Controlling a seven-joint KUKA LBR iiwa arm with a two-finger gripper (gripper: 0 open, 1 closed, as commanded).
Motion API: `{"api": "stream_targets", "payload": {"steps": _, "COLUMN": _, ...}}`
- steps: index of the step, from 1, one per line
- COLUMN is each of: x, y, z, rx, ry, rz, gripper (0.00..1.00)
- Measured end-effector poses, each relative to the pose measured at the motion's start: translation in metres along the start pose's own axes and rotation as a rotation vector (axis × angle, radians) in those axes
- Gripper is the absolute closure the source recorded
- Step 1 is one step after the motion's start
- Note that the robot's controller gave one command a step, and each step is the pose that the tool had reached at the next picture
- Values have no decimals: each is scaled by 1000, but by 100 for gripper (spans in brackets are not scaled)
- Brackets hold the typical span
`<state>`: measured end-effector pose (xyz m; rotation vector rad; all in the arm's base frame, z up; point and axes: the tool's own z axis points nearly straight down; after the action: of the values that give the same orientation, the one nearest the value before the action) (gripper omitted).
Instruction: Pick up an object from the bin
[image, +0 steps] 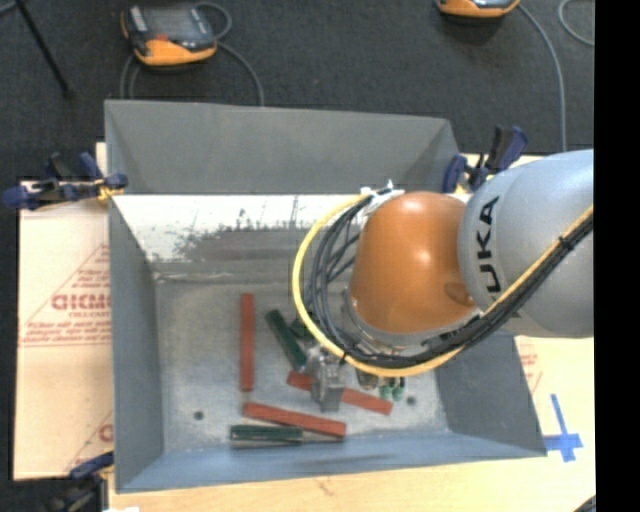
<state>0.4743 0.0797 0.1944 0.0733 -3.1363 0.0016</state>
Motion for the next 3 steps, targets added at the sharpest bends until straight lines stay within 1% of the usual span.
{"api": "stream_targets", "payload": {"steps": 1, "x": -25, "y": -84, "z": 67, "rx": 0, "ry": -8, "rz": -44, "gripper": 0}}
{"api": "stream_targets", "payload": {"steps": 2, "x": -25, "y": -83, "z": 67, "rx": 0, "ry": -8, "rz": -44, "gripper": 0}}
{"api": "stream_targets", "payload": {"steps": 3, "x": -3, "y": -97, "z": 120, "rx": -2, "ry": -4, "rz": 158, "gripper": 100}}
